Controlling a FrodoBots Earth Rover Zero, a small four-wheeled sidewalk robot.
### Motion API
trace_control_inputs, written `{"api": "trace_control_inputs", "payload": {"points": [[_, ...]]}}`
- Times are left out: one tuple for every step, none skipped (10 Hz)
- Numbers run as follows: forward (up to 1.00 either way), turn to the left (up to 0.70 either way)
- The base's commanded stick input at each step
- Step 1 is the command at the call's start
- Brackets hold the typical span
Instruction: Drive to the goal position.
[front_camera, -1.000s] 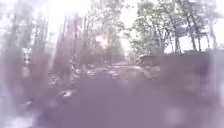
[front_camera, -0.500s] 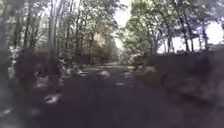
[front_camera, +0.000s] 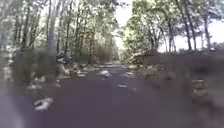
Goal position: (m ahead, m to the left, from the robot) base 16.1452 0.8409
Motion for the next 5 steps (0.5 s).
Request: {"api": "trace_control_inputs", "payload": {"points": [[0.45, 0.00], [0.45, -0.05], [0.45, -0.18], [0.45, -0.27], [0.45, -0.27]]}}
